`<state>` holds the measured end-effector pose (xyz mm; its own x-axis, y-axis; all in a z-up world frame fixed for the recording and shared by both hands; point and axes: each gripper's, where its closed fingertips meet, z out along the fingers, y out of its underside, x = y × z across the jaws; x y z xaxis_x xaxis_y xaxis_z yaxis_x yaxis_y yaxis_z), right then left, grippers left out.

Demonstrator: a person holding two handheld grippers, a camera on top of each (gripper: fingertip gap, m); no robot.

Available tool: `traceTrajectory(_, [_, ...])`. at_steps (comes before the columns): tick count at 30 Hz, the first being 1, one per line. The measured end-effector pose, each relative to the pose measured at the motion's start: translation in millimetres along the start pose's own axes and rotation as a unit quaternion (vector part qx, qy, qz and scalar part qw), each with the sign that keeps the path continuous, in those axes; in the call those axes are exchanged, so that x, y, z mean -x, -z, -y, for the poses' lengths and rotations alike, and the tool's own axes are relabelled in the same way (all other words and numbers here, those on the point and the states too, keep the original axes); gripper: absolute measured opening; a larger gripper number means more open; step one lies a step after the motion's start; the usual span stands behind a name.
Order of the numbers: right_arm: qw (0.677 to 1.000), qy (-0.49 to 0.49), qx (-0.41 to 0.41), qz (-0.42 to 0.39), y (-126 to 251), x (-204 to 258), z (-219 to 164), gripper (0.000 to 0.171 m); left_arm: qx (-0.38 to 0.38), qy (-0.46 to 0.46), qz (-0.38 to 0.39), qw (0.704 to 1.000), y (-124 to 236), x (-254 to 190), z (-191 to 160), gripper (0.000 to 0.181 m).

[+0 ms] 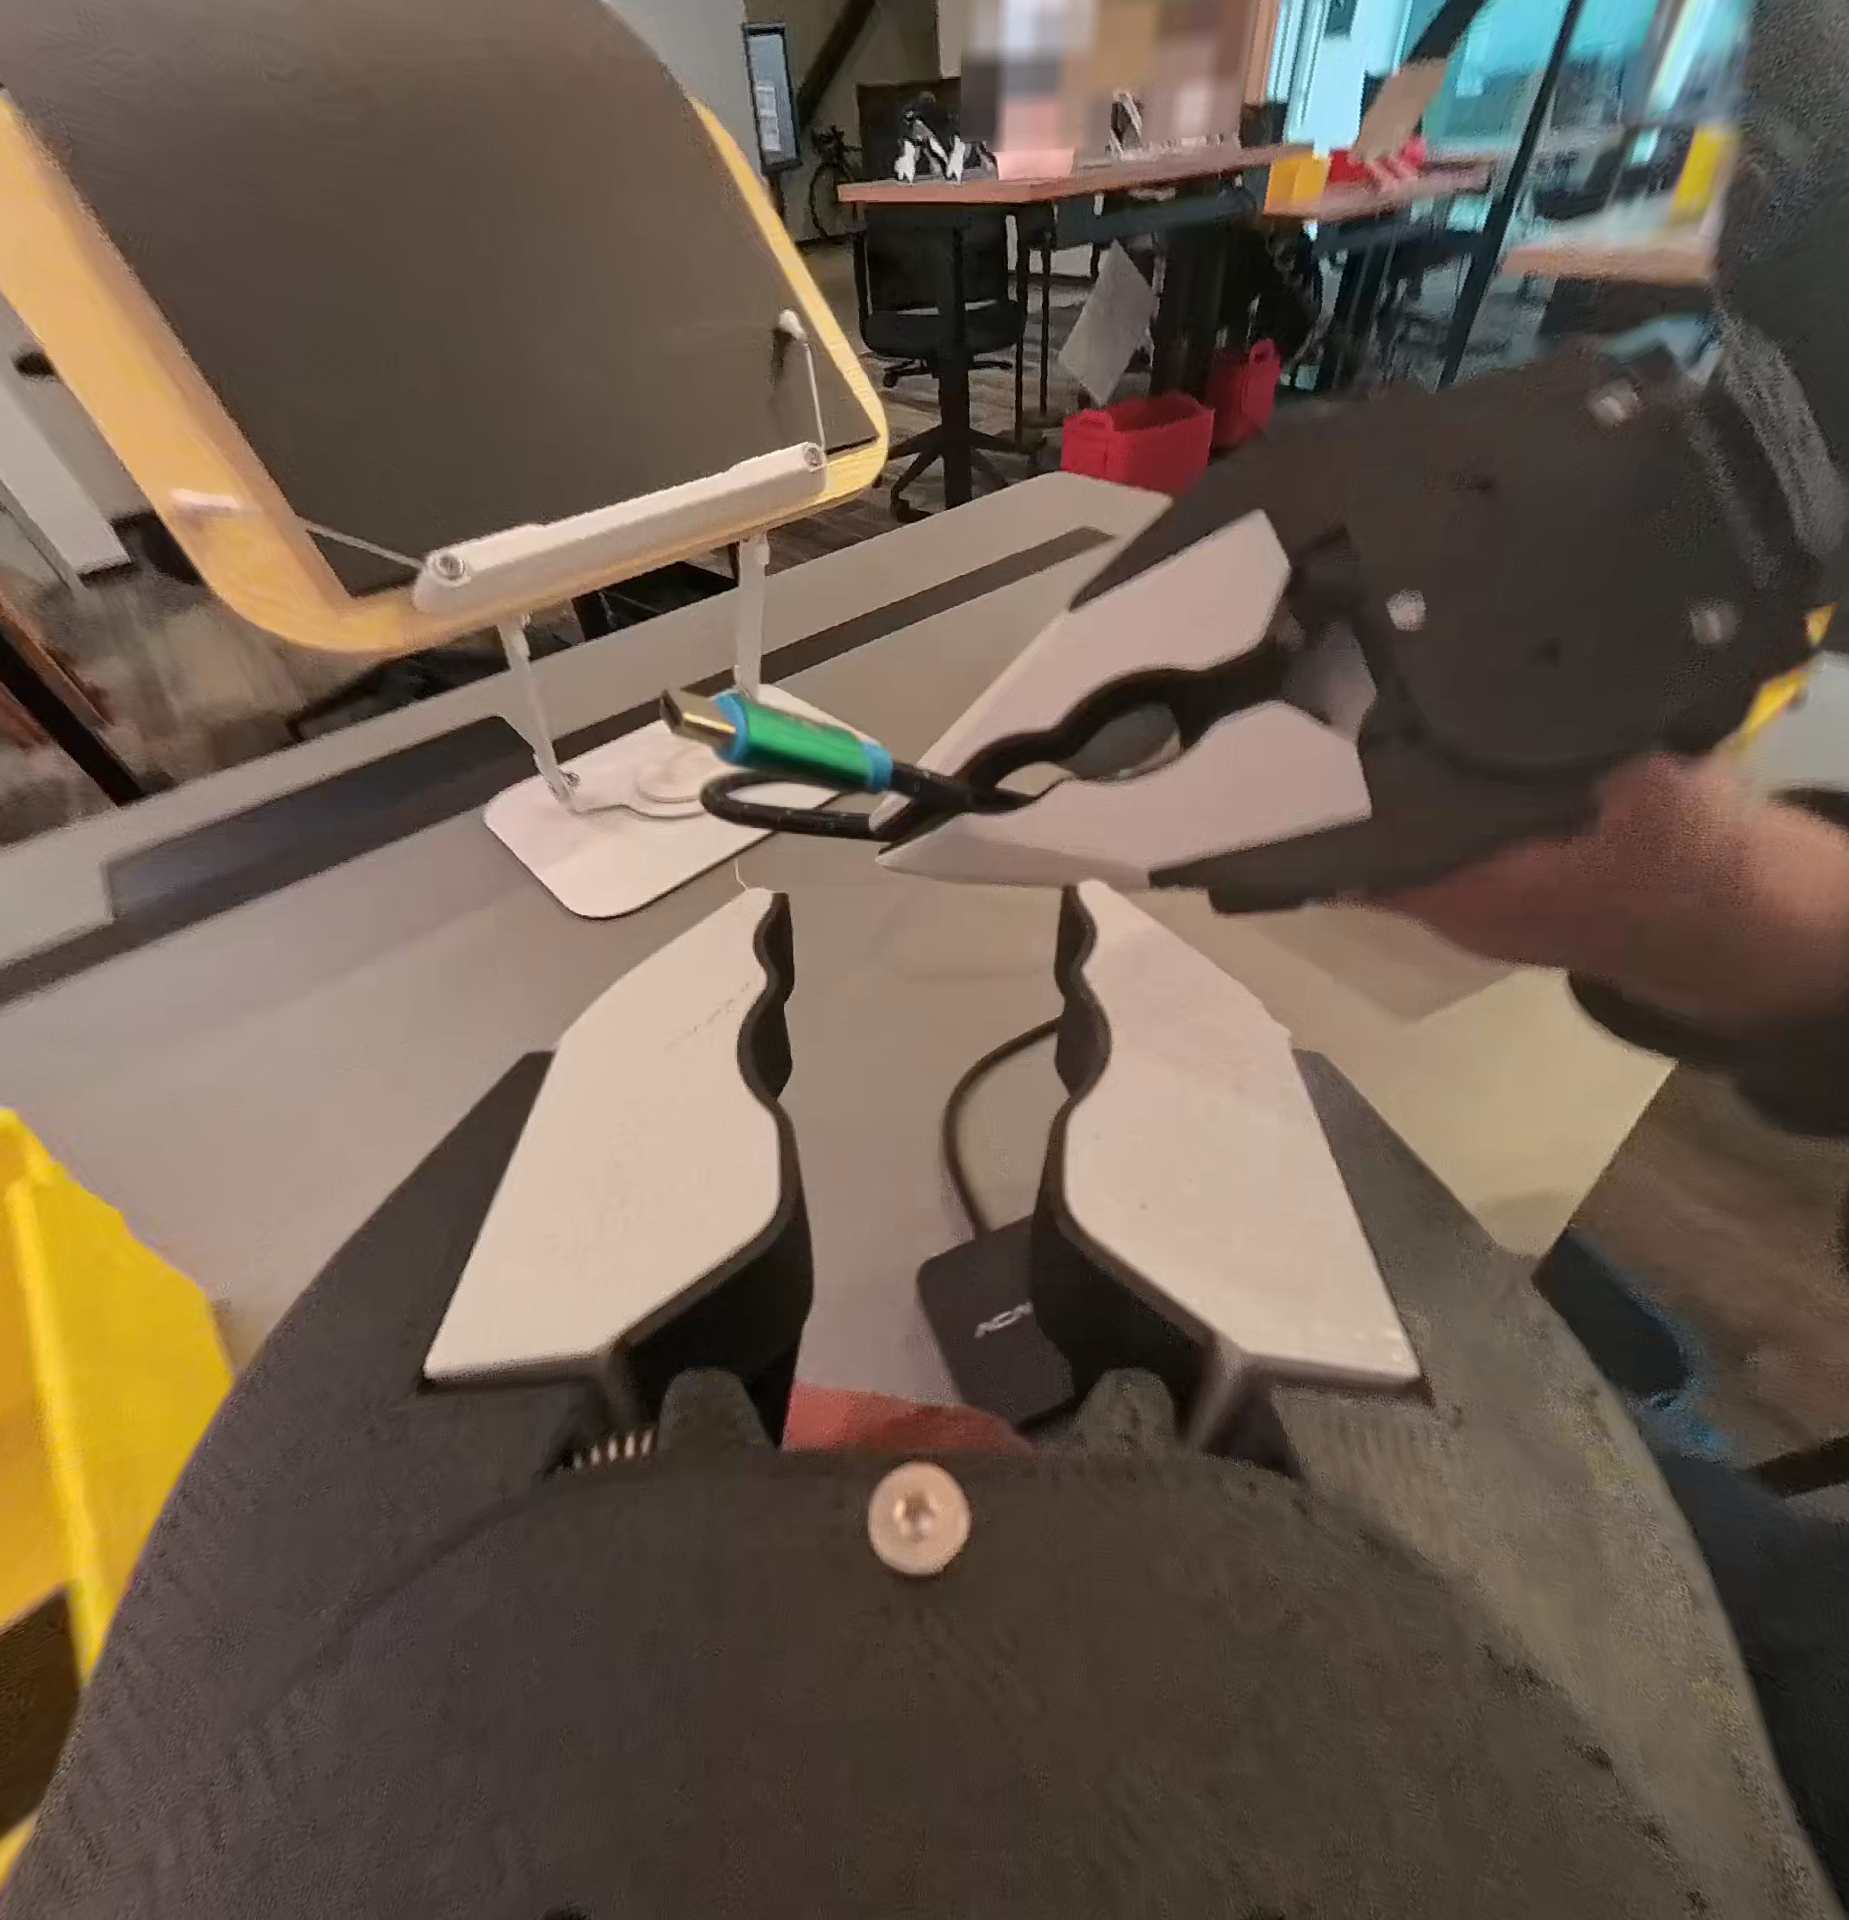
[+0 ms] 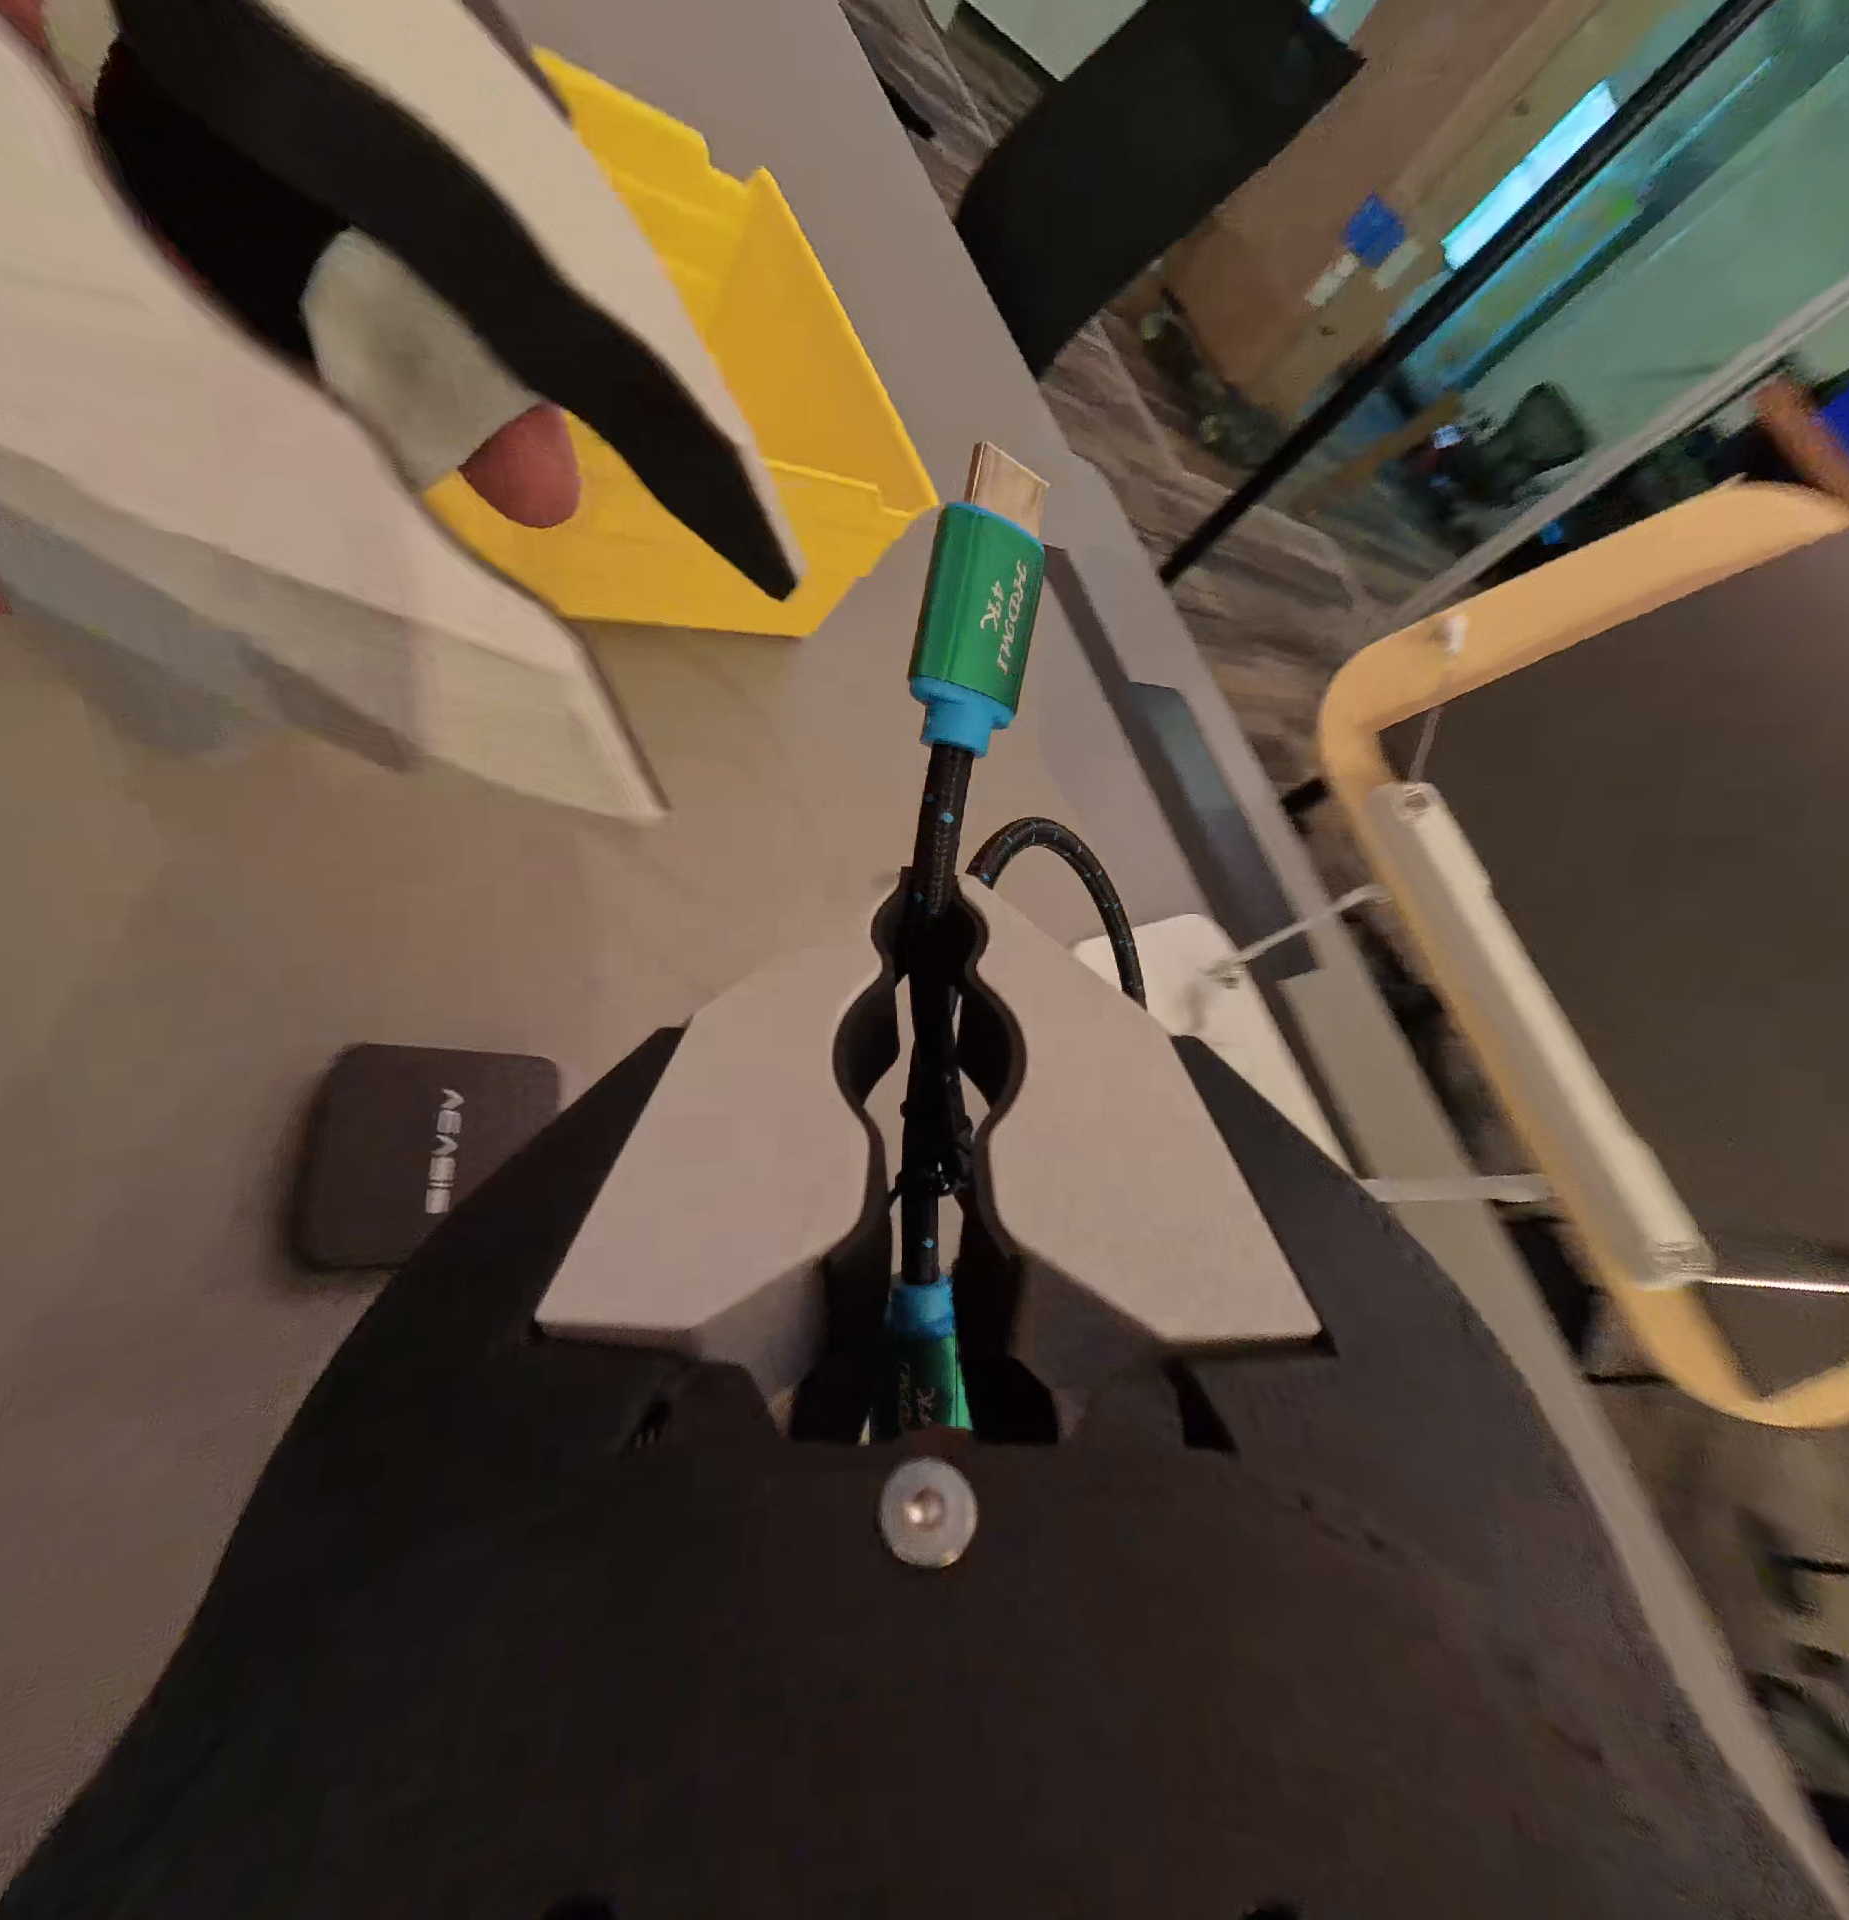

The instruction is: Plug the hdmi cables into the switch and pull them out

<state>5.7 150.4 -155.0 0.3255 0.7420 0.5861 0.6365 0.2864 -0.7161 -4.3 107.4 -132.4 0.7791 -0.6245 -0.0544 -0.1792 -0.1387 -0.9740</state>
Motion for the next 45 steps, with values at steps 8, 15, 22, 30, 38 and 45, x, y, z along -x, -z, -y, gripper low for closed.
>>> traceTrajectory(8, [0.984,0.154,0.007,-0.088,2,11,23,0.003,-0.065,0.207,-0.047,0.975,-2,8,7,0.017])
traceTrajectory(15, [0.988,0.152,-0.002,-0.013,2,28,24,0.047,-0.069,0.164,-0.061,0.982,5,19,11,0.006])
traceTrajectory(22, [0.992,0.013,-0.09,0.093,36,3,51,0.047,0.007,0.071,-0.188,0.98,10,8,7,0.006])
traceTrajectory(30, [0.894,-0.038,-0.124,0.43,54,58,65,0.033,0.091,-0.129,-0.311,0.937,29,-28,-11,0.005])
traceTrajectory(38, [0.887,-0.035,-0.07,0.455,41,71,50,0.01,0.157,-0.206,-0.322,0.911,33,-26,-40,0.006])
traceTrajectory(45, [0.85,-0.369,-0.187,0.325,10,-13,60,0.01,0.075,-0.262,-0.046,0.961,5,31,8,0.056])
